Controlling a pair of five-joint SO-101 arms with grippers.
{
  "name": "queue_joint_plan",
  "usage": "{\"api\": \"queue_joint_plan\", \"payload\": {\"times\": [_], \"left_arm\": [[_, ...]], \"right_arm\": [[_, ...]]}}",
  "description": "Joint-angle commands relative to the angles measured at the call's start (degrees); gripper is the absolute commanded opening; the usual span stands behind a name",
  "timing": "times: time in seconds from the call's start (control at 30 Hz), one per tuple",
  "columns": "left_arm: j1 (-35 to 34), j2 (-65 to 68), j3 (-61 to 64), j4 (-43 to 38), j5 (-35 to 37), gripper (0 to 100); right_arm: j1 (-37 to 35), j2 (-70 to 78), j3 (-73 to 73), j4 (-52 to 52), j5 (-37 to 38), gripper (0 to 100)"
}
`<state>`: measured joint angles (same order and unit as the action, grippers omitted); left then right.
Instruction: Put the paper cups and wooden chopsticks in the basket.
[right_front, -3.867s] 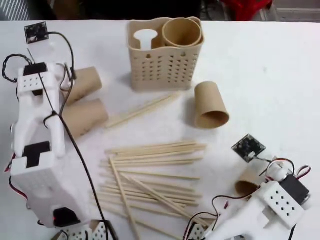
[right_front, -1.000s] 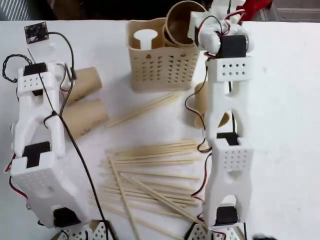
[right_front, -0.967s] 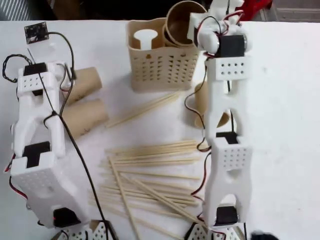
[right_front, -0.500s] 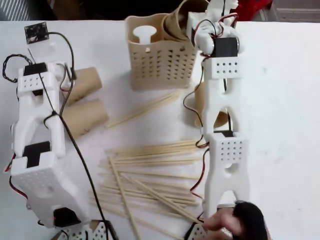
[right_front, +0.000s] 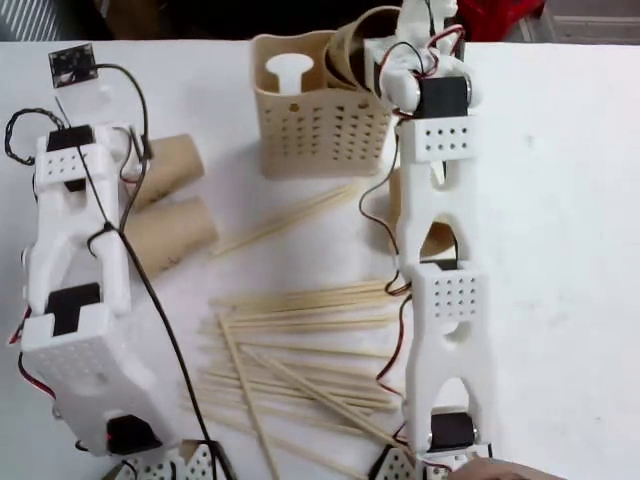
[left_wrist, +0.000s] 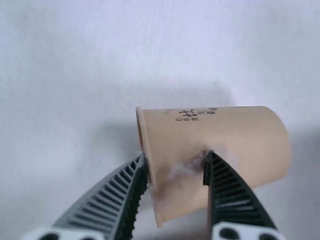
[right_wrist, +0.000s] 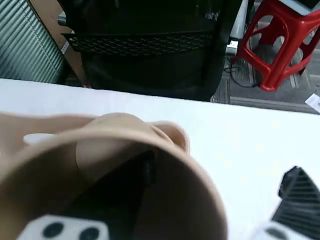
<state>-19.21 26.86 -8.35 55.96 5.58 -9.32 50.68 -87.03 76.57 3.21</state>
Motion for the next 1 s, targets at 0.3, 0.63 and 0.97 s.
{"api": "queue_joint_plan", "payload": {"times": [0.3,0.63,0.97], "left_arm": [[2.5,3.4,0.4,0.1,-0.9,19],[2.5,3.4,0.4,0.1,-0.9,19],[2.5,3.5,0.4,0.1,-0.9,19]], "right_arm": [[0.0,-5.0,-8.3,-2.3,1.2,39.0],[0.2,-6.0,-8.4,-5.9,0.8,39.0],[0.2,-1.5,-3.6,-6.4,1.2,39.0]]}}
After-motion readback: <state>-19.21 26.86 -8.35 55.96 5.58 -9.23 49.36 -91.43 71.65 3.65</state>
